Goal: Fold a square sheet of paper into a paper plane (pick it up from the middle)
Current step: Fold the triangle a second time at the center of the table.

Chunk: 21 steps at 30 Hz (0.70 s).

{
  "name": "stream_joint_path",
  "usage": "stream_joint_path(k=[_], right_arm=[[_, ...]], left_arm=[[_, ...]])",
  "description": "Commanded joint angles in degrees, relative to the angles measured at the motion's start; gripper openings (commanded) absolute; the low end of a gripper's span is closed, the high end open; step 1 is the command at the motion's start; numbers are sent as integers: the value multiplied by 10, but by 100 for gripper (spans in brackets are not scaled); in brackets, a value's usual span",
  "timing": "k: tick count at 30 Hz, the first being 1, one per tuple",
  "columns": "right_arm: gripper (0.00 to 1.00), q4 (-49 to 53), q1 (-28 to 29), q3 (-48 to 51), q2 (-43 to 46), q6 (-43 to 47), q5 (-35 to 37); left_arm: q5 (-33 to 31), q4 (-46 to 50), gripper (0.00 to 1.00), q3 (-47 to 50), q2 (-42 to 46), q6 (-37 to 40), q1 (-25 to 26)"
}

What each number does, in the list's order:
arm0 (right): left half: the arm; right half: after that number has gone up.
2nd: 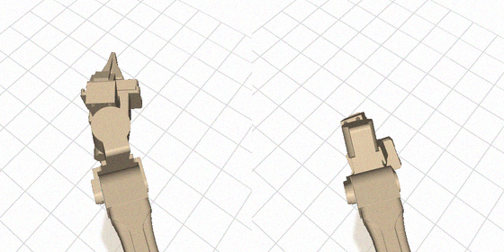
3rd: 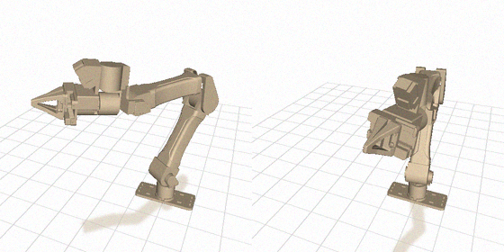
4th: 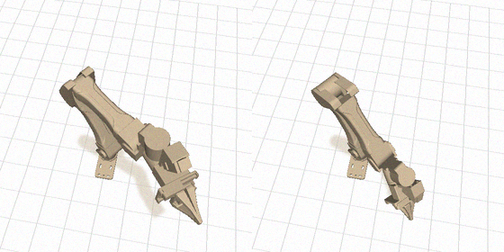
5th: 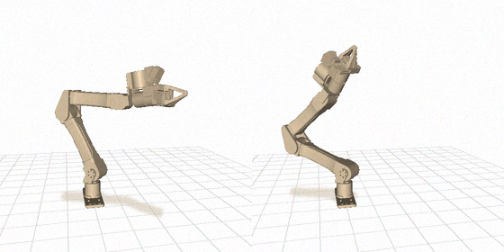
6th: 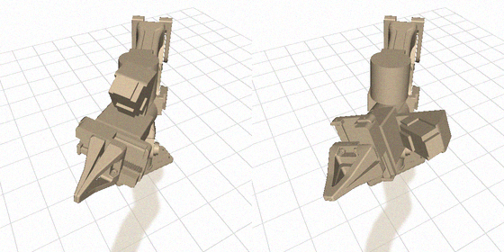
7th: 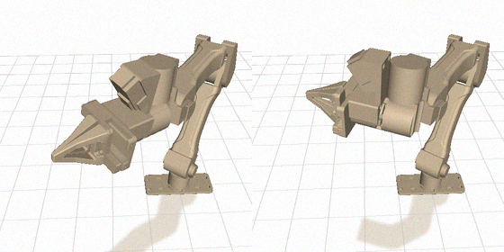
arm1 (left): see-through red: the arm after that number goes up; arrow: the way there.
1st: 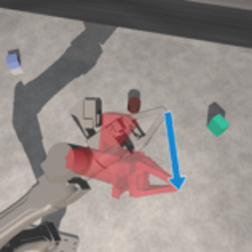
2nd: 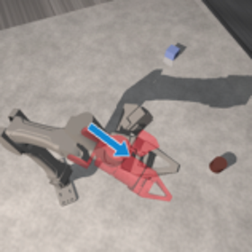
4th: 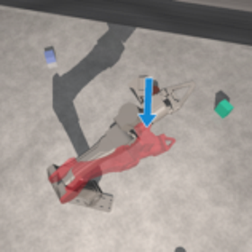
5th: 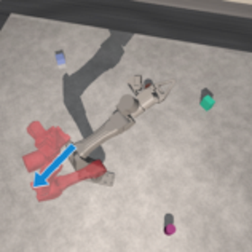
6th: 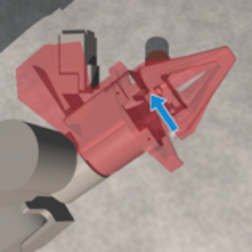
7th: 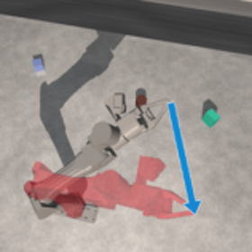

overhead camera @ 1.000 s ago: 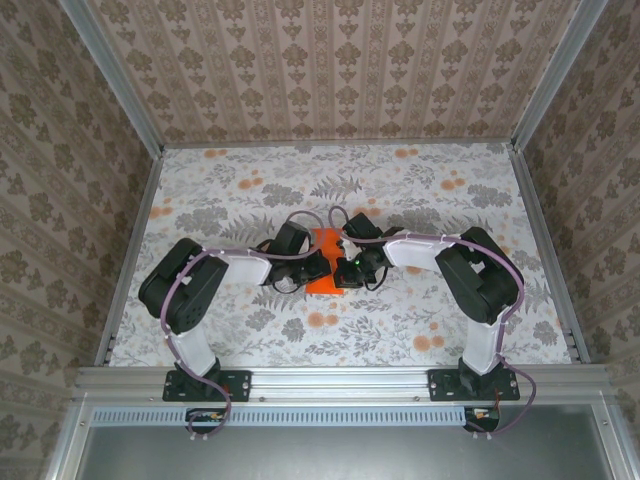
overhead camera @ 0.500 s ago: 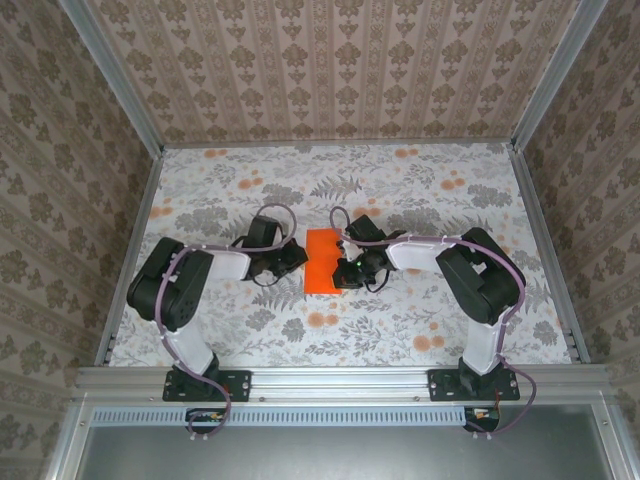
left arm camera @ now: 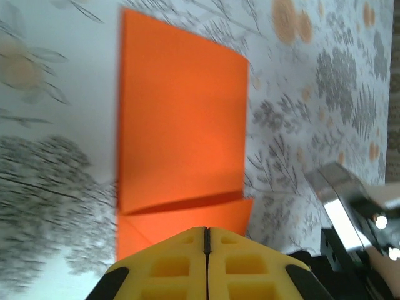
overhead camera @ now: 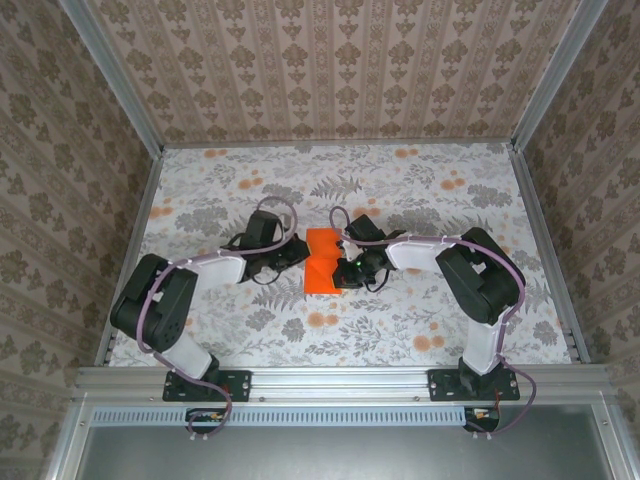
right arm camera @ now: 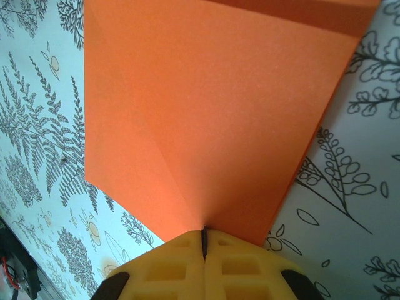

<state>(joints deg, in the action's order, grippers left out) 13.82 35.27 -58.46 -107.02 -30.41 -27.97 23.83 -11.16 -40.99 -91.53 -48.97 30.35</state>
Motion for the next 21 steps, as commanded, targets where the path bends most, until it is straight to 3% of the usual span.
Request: stream_joint_path(k=[1, 14, 21], right_arm=[[0, 49, 3, 4, -17, -11, -3], [0, 11, 3, -37, 2, -31, -42], [0, 22, 4, -63, -41, -34, -25]], left_arm=[[4, 1, 7, -6, -12, 8, 20], [-26, 45, 2, -27, -79, -1, 44], [-57, 98, 0, -33, -79, -4, 44]])
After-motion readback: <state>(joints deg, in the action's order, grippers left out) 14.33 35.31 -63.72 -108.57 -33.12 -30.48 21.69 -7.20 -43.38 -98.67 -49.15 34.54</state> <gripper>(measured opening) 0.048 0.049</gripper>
